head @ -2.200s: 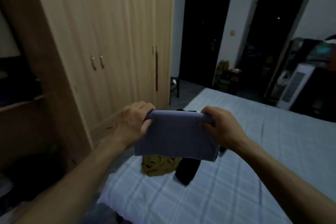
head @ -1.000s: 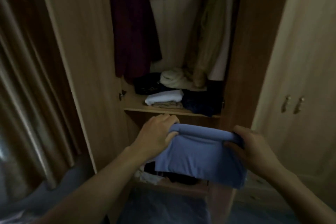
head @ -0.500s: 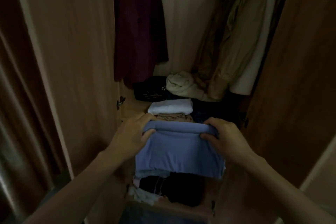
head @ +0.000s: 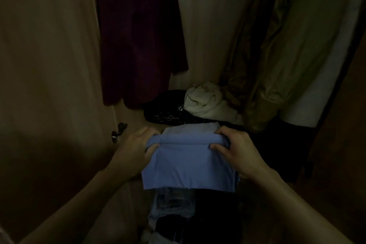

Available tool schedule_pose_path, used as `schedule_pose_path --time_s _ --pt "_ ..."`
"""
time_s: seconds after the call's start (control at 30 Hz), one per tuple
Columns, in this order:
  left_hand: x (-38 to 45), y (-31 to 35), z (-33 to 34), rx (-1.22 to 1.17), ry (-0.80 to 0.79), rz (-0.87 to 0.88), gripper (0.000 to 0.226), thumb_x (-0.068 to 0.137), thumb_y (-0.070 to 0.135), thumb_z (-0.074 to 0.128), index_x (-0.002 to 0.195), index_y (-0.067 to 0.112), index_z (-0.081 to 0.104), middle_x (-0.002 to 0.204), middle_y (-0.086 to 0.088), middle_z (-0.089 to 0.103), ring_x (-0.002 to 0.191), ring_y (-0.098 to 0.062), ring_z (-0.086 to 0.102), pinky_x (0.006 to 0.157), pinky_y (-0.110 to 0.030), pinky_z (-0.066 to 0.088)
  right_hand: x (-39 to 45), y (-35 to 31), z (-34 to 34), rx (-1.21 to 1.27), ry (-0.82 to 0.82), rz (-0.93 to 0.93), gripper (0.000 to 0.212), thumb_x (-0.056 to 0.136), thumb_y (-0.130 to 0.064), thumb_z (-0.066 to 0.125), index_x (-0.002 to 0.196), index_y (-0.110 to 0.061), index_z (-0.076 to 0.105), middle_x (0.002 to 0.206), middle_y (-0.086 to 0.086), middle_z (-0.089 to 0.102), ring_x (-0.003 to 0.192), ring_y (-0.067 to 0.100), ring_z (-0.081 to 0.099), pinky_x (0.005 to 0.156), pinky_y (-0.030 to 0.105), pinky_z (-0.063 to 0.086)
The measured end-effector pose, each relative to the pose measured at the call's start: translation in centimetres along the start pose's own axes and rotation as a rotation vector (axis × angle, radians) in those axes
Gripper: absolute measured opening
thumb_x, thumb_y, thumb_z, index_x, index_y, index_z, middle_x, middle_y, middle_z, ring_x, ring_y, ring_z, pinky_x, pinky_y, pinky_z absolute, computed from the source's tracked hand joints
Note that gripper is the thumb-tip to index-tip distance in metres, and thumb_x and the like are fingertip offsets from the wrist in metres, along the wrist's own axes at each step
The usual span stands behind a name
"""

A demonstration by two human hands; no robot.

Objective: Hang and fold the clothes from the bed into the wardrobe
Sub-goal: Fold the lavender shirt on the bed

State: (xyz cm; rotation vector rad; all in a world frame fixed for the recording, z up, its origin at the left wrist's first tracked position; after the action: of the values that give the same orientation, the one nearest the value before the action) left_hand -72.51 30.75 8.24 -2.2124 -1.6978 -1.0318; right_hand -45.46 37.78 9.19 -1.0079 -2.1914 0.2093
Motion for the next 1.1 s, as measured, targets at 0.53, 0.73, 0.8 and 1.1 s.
schedule_pose_path --time_s 0.53,0.73,0.8,1.1 --pt "14.0 -12.7 8.9 -0.250 -0.032 0.014 0.015 0.094 0.011 0.061 0.109 0.012 0.065 0.101 0.001 0.065 0.091 -0.013 0.061 0.080 -0.034 0.051 15.3 9.4 6.6 0.021 -0.043 0.154 0.017 0.083 -0.029 0.077 0.088 -0.028 0.060 0.078 -0.022 0.059 0.081 -0.017 0.056 0.064 0.001 0.038" --pt "18.7 -16.9 12.1 -0.479 -0.124 0.003 0.016 0.093 0.012 0.065 0.108 0.017 0.068 0.100 0.011 0.069 0.093 0.000 0.063 0.079 -0.019 0.051 19.4 11.5 7.3 0.019 -0.021 0.225 0.018 0.079 -0.029 0.080 0.085 -0.029 0.063 0.081 -0.019 0.066 0.081 -0.010 0.060 0.067 0.002 0.040" --pt "19.9 -17.8 13.2 -0.537 -0.157 -0.033 0.018 0.093 0.012 0.066 0.109 0.018 0.069 0.099 0.014 0.070 0.093 0.001 0.064 0.079 -0.015 0.051 20.1 12.9 7.7 0.081 -0.012 0.256 0.015 0.079 -0.027 0.081 0.087 -0.028 0.067 0.084 -0.023 0.068 0.084 -0.012 0.062 0.068 0.002 0.043" --pt "25.1 -21.1 24.3 -0.193 -0.288 -0.194 0.047 0.094 0.018 0.060 0.139 0.010 0.051 0.138 -0.011 0.053 0.123 -0.028 0.046 0.105 -0.030 0.034 24.3 22.5 15.4 -0.094 -0.119 0.501 0.044 0.088 -0.019 0.069 0.129 -0.008 0.057 0.133 0.016 0.053 0.126 0.030 0.048 0.104 0.033 0.039"
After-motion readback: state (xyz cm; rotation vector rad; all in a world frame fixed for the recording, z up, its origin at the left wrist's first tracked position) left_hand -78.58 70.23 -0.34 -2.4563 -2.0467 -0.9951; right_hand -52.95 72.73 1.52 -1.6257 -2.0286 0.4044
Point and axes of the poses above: each hand's wrist, its own x-axis towards the middle knuckle, its own z-axis out of the palm, y = z × x, the point moved 4 cm from there along x, towards the middle knuckle
